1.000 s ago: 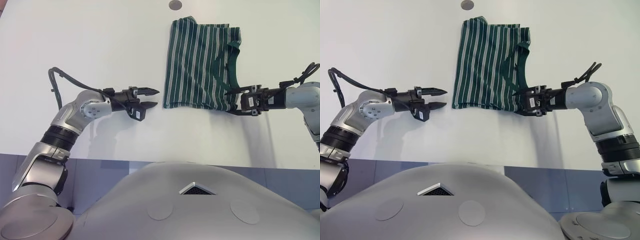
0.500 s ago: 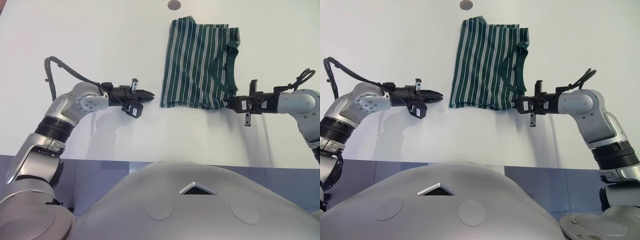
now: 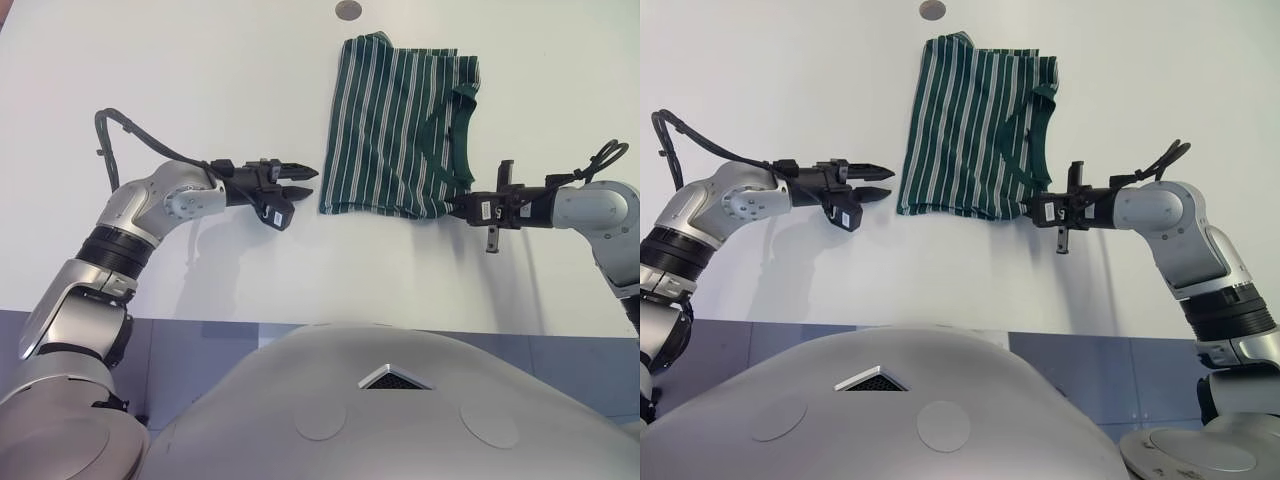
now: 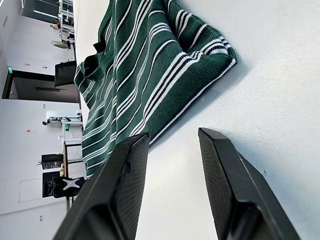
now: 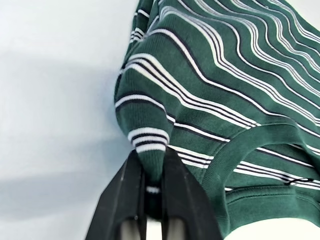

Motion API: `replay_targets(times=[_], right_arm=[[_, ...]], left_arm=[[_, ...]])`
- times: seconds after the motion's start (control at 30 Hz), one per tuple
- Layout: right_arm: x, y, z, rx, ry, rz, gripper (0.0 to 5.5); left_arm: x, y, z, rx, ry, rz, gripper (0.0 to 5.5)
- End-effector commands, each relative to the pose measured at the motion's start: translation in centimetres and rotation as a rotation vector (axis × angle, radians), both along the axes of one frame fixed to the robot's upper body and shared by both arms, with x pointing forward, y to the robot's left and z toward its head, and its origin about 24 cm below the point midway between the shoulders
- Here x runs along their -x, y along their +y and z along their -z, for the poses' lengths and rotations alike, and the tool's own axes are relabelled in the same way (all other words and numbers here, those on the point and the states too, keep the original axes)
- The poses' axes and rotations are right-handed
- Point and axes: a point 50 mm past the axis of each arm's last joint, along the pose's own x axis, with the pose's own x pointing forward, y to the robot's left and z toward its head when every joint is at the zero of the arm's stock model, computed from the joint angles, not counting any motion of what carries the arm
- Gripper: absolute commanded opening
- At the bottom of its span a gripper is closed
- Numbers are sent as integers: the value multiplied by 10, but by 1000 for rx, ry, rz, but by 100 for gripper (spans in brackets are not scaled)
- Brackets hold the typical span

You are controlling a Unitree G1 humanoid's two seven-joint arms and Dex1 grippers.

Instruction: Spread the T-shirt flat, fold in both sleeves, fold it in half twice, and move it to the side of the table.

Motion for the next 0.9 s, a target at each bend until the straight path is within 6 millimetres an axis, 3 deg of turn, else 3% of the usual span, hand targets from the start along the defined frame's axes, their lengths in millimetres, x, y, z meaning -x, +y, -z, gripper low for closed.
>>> replay_targets(times=[0.03, 0.3, 0.63, 0.9], right_arm=[[24, -1, 33, 70, 175, 8, 11], [24, 1, 34, 65, 175, 5, 11], [22, 2, 33, 61, 170, 4, 11], [21, 2, 33, 62, 170, 5, 11]], left_arm=[[29, 16, 31, -263, 175, 58, 183], [24, -1, 15, -222, 185, 82, 183], [12, -14, 27, -258, 147, 107, 183], [19, -6, 23, -265, 204, 140, 23]])
